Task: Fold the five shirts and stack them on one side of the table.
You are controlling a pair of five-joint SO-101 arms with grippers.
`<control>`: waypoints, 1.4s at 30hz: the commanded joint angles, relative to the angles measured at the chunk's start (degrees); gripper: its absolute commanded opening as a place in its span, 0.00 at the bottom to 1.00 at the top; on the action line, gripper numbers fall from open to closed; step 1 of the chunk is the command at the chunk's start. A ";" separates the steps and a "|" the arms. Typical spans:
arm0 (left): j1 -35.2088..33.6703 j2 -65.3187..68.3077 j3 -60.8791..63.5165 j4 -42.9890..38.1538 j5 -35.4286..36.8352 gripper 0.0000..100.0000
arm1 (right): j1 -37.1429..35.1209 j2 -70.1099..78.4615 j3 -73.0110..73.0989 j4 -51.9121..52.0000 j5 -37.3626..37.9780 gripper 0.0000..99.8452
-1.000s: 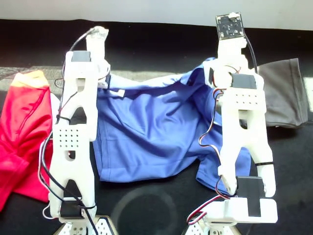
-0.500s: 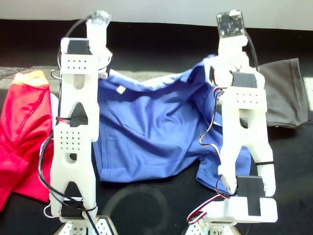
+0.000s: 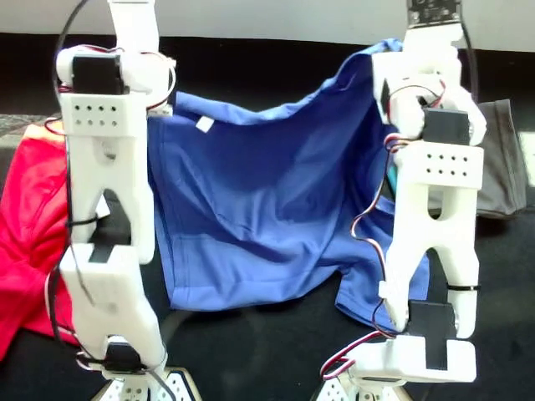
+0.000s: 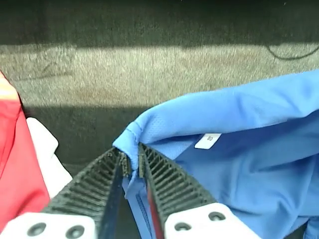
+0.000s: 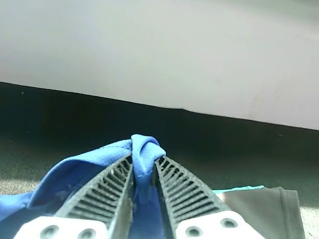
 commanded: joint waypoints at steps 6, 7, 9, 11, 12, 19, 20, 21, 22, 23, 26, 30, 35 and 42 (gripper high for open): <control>4.97 -11.30 34.15 0.09 0.53 0.01 | 2.51 -0.75 -2.68 17.98 0.79 0.01; 5.93 -11.38 36.00 0.09 0.53 0.01 | 3.21 -0.75 -2.59 19.38 0.79 0.01; 7.60 -11.47 38.55 0.09 0.53 0.01 | 4.18 -0.84 -2.68 21.93 0.79 0.01; 8.84 -11.47 40.40 0.09 0.53 0.01 | 5.23 -0.92 -2.95 25.01 0.79 0.01; 9.54 -11.38 41.19 0.09 0.53 0.01 | 5.58 -0.92 -3.03 26.95 0.88 0.01; 13.05 -11.12 48.31 -2.64 0.44 0.01 | 5.93 -0.92 -2.59 33.71 0.88 0.01; 13.05 -11.12 49.54 -3.96 0.44 0.01 | 5.93 -0.92 -2.59 33.45 0.88 0.01; 13.05 -11.12 50.95 -5.27 0.44 0.01 | 5.85 -0.92 -2.59 33.27 0.88 0.01; 13.05 -11.12 52.53 -6.59 0.44 0.02 | 5.67 -0.92 -2.68 33.19 0.88 0.01; 13.05 -11.12 54.20 -7.82 0.53 0.04 | 5.49 -0.84 -2.68 33.19 0.88 0.01; 13.05 -11.12 59.47 -10.81 0.53 0.11 | 5.41 -0.84 -2.68 31.52 0.88 0.01; 13.05 -11.12 65.10 -13.10 0.53 0.14 | 5.41 -0.75 -2.68 30.55 0.88 0.01; 13.05 -11.12 67.82 -14.15 0.44 0.14 | 5.41 -0.48 -2.68 30.46 0.88 0.01; 13.05 -11.21 69.76 -17.67 0.44 0.14 | 5.41 -0.66 -2.68 30.73 0.88 0.01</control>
